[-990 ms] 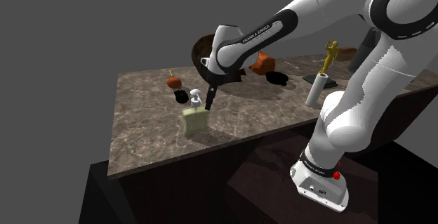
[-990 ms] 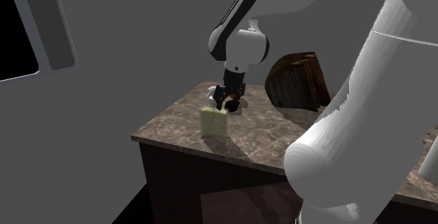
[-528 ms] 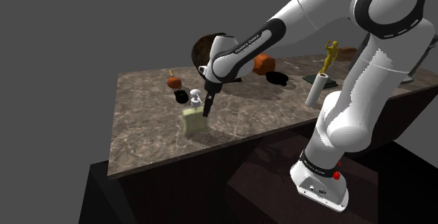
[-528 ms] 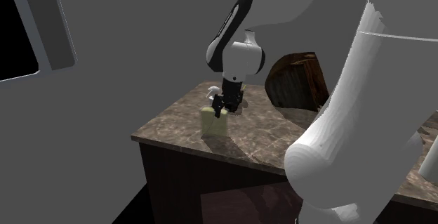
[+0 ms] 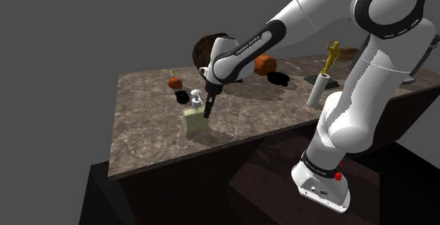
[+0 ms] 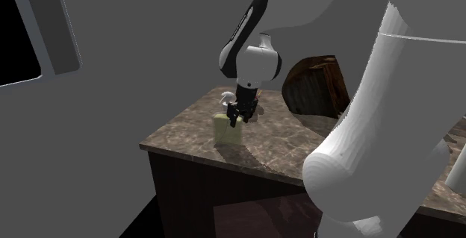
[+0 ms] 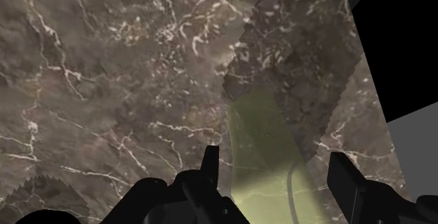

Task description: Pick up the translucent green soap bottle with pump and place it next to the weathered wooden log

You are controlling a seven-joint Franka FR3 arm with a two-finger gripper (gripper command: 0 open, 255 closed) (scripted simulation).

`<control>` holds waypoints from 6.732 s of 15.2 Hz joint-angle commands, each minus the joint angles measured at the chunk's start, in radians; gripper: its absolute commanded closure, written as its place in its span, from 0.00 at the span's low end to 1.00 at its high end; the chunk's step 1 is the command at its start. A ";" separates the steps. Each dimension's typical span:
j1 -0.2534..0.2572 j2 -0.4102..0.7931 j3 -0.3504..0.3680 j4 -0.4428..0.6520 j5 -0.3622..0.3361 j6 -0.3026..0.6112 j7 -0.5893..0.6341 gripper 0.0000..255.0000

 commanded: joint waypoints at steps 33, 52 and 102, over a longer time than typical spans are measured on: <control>-0.019 -0.187 0.003 0.154 -0.083 -0.336 0.092 1.00; -0.024 -0.239 0.004 0.362 -0.107 -0.592 0.134 1.00; -0.268 0.072 -0.404 1.078 -0.048 -1.109 -0.448 1.00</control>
